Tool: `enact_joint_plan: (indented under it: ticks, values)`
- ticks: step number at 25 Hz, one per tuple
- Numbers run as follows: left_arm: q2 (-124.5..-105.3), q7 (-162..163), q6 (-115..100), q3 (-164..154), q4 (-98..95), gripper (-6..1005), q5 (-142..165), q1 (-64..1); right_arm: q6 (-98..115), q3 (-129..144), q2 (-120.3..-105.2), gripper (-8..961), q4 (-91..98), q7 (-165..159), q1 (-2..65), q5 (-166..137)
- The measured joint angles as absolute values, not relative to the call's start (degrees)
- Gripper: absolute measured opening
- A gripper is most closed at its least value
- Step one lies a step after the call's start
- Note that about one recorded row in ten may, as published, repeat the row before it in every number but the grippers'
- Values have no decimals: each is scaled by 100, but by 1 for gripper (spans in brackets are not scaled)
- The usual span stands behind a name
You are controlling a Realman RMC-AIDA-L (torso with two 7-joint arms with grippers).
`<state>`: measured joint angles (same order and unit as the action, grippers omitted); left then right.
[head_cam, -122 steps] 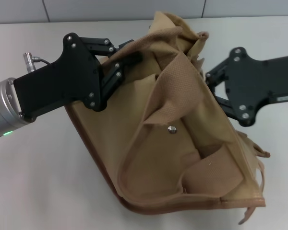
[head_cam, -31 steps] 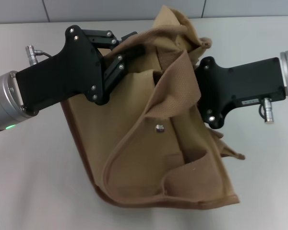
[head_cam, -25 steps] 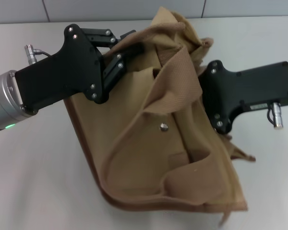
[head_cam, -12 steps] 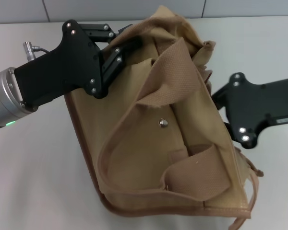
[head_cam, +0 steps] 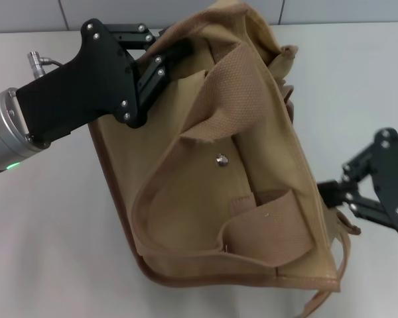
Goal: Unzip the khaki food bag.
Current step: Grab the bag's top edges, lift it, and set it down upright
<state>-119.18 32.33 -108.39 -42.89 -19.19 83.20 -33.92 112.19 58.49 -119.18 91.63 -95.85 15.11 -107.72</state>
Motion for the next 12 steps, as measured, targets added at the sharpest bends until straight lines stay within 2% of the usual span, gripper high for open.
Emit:
enact_joint_plan:
  ticks: [12]
  values:
    - [-11918, 3235, -10801, -4291, -1896, 58, 8251, -3431, 12148, 5317, -11918, 80, 9228, -9588, 1424, -11274]
